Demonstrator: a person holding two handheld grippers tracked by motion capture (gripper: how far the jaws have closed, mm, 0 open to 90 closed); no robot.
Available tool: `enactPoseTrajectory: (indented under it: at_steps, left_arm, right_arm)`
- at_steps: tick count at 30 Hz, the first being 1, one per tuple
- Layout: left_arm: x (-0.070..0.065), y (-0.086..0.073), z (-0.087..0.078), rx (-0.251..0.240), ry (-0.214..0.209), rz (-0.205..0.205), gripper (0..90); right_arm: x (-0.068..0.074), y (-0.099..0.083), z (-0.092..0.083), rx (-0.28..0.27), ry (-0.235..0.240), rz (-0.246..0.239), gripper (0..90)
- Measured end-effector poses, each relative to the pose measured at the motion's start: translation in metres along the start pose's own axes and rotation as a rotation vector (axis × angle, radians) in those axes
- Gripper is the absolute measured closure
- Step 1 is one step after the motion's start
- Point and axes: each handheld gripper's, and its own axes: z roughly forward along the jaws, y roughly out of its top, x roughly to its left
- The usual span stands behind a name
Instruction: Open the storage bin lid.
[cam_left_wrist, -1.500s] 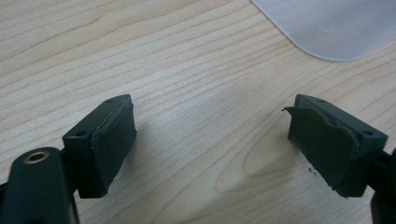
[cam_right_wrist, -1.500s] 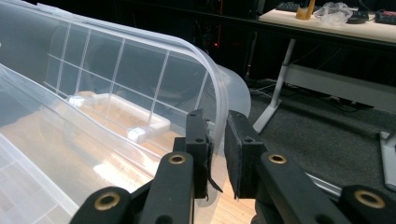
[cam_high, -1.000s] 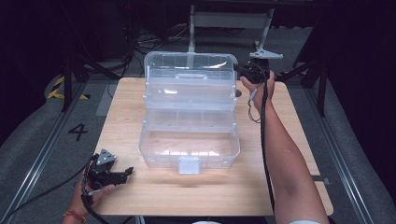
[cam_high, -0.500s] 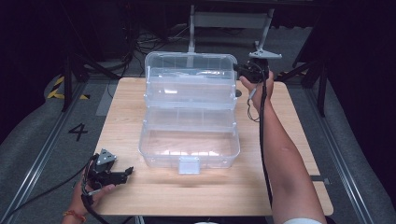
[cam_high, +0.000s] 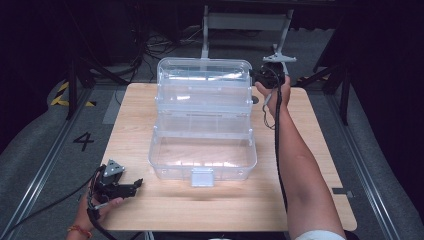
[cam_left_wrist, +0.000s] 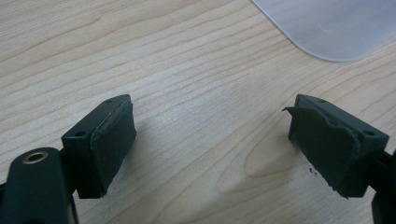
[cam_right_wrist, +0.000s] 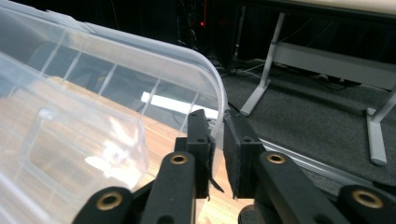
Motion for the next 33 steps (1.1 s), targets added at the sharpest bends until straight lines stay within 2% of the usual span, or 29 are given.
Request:
enactPoseTrajectory:
  at_steps: [1,4,8,13,23,33]
  left_arm:
    - [0.000,0.000,0.000,-0.002,0.002,-0.001,15.2]
    - [0.000,0.000,0.000,-0.001,0.003,0.000,15.1]
    - [0.000,0.000,0.001,-0.009,0.002,-0.005,15.1]
    - [0.000,0.000,0.000,-0.004,0.004,-0.004,15.1]
    - [0.000,0.000,0.000,-0.002,0.004,-0.002,15.1]
    - [0.000,0.000,0.000,-0.002,0.005,-0.002,15.1]
  right_arm:
    - [-0.002,-0.003,0.003,0.004,0.000,-0.001,90.0]
    - [-0.005,-0.009,0.009,0.009,0.005,0.006,90.0]
    - [-0.002,-0.020,0.020,0.044,0.004,0.002,90.0]
    - [-0.001,-0.027,0.023,0.064,0.015,-0.003,90.0]
    - [-0.004,-0.025,0.007,0.053,0.010,-0.026,90.0]
    - [0.009,-0.018,-0.012,0.031,0.026,-0.115,89.7]
